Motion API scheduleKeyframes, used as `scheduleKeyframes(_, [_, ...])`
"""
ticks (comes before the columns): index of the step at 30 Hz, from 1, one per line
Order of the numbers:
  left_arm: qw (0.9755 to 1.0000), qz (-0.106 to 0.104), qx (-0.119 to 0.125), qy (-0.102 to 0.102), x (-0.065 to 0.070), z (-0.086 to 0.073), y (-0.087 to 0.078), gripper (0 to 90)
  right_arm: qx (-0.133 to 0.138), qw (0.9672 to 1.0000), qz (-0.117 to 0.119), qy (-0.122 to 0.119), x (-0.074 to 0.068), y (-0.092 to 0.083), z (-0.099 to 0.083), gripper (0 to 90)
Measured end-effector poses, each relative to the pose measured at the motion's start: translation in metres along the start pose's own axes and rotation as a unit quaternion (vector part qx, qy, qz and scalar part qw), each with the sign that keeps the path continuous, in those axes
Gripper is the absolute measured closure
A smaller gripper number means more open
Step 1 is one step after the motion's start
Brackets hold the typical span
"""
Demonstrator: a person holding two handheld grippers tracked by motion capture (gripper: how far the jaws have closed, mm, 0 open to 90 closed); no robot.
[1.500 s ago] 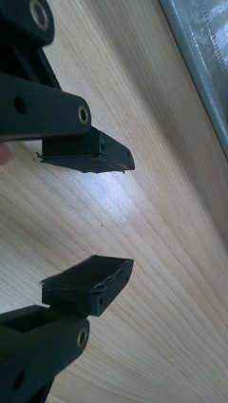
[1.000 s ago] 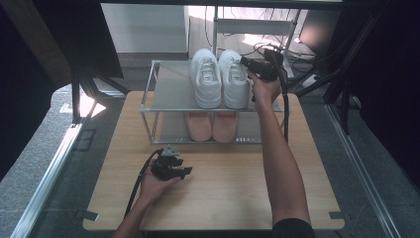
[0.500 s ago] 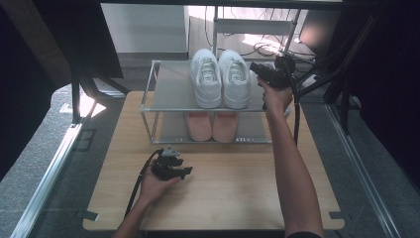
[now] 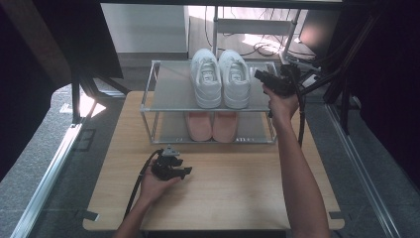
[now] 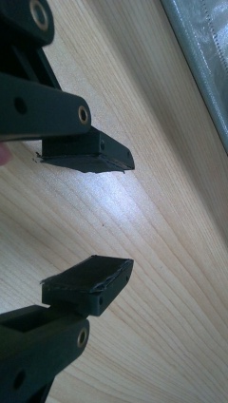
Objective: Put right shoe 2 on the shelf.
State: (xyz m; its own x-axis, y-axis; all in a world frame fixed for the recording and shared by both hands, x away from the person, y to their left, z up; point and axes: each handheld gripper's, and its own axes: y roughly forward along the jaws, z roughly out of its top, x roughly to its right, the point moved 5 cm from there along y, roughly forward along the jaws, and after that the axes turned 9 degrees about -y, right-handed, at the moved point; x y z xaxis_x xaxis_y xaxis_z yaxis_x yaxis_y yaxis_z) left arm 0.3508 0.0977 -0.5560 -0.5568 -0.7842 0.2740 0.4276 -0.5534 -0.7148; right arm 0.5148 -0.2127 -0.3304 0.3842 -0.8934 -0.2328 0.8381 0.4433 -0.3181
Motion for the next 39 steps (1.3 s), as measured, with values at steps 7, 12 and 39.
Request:
scheduleKeyframes(7, [1.0,0.002,0.0,0.001,0.0,-0.001,-0.001,47.6,-0.013,0.9998,0.0,-0.012,0.0,-0.001,-0.011,64.4])
scheduleKeyframes(12, [1.0,0.002,0.002,-0.001,-0.001,-0.003,-0.002,47.5,-0.025,0.9996,-0.004,-0.013,0.003,0.001,-0.022,64.3])
scheduleKeyframes(39, [1.0,0.003,-0.003,0.0,0.001,-0.005,0.0,47.6,-0.081,0.9943,0.022,-0.065,-0.009,0.011,-0.062,90.0])
